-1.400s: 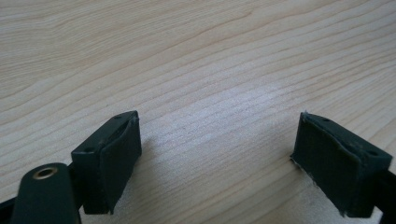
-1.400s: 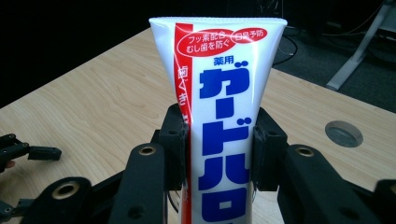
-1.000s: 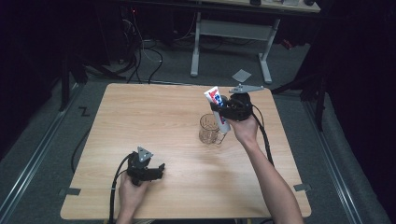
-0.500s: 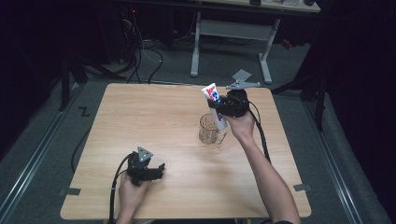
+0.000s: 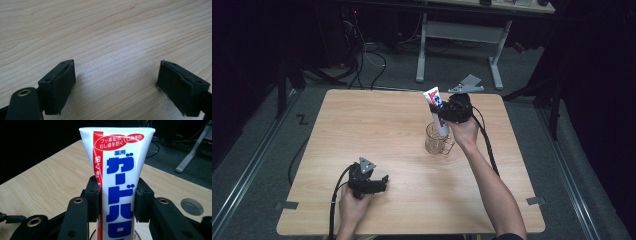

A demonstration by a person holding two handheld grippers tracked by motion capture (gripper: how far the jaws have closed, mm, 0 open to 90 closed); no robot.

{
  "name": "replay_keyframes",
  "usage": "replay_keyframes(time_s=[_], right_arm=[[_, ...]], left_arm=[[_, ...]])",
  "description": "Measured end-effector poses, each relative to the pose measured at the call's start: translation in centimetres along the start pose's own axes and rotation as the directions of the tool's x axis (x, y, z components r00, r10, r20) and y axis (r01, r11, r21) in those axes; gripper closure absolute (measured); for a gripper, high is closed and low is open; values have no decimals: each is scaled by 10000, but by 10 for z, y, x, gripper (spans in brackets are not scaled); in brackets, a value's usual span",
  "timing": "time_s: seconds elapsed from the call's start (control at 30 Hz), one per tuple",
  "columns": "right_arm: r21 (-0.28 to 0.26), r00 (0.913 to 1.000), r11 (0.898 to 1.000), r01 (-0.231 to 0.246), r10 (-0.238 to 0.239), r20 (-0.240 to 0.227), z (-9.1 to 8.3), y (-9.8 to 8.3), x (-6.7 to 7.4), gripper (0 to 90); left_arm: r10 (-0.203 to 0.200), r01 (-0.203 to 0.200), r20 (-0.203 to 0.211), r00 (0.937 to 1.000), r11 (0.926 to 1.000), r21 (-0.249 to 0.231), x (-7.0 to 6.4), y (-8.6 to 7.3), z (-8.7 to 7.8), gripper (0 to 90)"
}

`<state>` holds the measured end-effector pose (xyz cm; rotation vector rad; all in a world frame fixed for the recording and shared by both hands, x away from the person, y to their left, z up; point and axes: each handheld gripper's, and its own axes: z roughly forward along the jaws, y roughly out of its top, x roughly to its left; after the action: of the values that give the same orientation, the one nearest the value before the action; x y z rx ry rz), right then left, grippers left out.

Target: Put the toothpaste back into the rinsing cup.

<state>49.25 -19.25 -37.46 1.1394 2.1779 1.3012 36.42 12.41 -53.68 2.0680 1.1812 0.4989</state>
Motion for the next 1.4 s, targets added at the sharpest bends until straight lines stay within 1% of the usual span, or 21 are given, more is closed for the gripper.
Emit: replay_keyframes(time_s=[0.5, 0.8, 1.07, 1.3, 1.4], right_arm=[[194, 9997, 9998, -77, 73, 250, 12, -3, -3, 630], [250, 9997, 9997, -48, 42, 250, 16, -4, -4, 628], [405, 9996, 9992, -58, 47, 264, 21, -5, -3, 626], [487, 9995, 9987, 128, -143, 293, 23, -6, -1, 624], [671, 9992, 9974, 250, -270, 300, 26, -8, 0, 623]], left_arm=[[2, -2, -2, 10000, 10000, -1, 0, 0, 0, 153], [4, -4, -4, 10000, 10000, -1, 0, 0, 0, 153], [6, -6, -4, 10000, 10000, -1, 0, 0, 0, 153], [4, -4, -3, 10000, 10000, -2, 0, 0, 0, 153], [6, -6, -5, 10000, 10000, 0, 0, 0, 0, 153]])
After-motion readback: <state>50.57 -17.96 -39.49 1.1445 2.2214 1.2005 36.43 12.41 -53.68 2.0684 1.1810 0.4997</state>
